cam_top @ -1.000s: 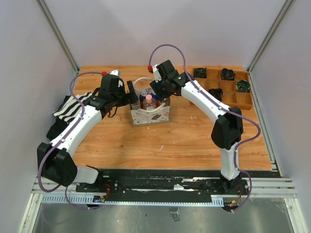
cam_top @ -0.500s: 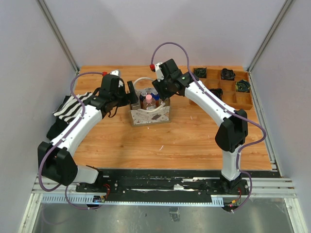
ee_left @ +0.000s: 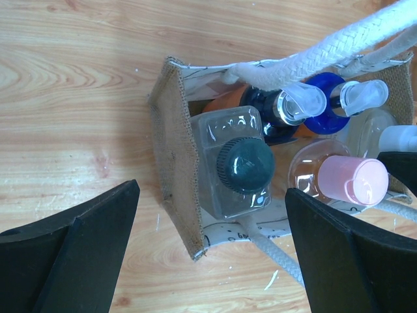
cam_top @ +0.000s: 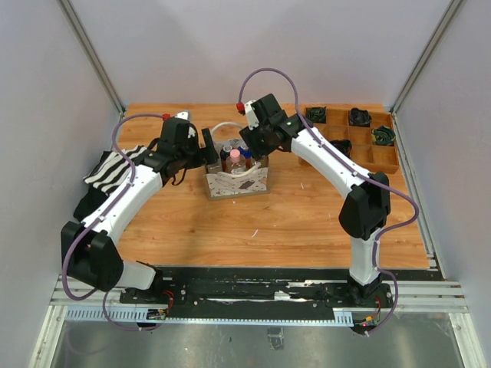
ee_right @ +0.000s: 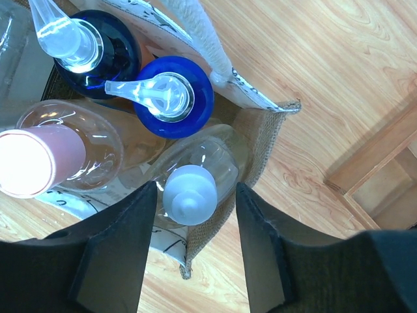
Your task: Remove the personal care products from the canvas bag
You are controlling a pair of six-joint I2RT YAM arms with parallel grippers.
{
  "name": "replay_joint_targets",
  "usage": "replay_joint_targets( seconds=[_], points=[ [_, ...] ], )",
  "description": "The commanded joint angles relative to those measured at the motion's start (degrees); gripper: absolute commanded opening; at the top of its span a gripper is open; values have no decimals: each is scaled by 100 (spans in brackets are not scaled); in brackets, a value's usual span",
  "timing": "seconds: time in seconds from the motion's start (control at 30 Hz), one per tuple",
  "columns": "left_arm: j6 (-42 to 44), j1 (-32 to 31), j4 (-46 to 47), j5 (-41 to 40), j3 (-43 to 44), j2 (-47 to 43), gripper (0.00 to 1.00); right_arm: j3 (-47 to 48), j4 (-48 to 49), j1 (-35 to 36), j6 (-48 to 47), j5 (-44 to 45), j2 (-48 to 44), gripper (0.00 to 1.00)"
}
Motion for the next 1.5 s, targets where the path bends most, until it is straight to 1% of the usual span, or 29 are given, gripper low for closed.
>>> replay_joint_targets(
  seconds=[0.0,0.13,0.23,0.27,0.33,0.43,0.57,0.6,0.73,0.77,0.8,0.97,1.1,1.23,1.33,1.4,1.47],
  points=[
    [2,-65,5,-55,199,151,100,77,-95,-57,-72,-80,125,52],
    [31,-99,-27,-60,333,319,100,99,-132,-73,-72,-111,126,38],
    [81,-149,-73,-125,445,370,99,143,-190,-91,-55,-82,97,16],
    [110,-180,-92,-182,494,380,99,152,-198,-94,-52,-73,42,12],
    [176,-250,-177,-309,626,410,98,171,-199,-94,-54,-49,-120,10],
    [346,-365,-370,-522,922,559,93,210,-194,-91,-46,-19,-430,9],
    [532,-435,-686,-818,1251,839,80,275,-263,-91,-44,73,-849,9],
    [542,-436,-759,-847,1301,905,76,289,-310,-91,-45,131,-934,10],
    [550,-481,-915,-865,1310,1107,53,205,-451,-141,-12,351,-1410,10],
    [536,-497,-937,-890,1286,1142,49,141,-457,-156,-4,394,-1524,10],
    [516,-502,-943,-917,1258,1158,48,74,-482,-165,11,449,-1628,11],
    [505,-521,-902,-889,1139,1207,51,-261,-563,-196,42,600,-2194,11],
    [526,-569,-986,-883,1267,1226,52,-489,-613,-203,68,768,-2615,11],
    [529,-643,-1156,-998,1411,1302,56,-805,-626,-236,94,833,-2872,11],
    [517,-690,-1153,-1044,1402,1330,58,-1096,-595,-259,125,838,-2963,11],
    [514,-699,-1141,-1049,1382,1371,58,-1283,-547,-292,139,834,-3015,11],
    [510,-712,-1107,-1056,1366,1395,55,-1452,-519,-319,165,840,-3057,11]
  ],
)
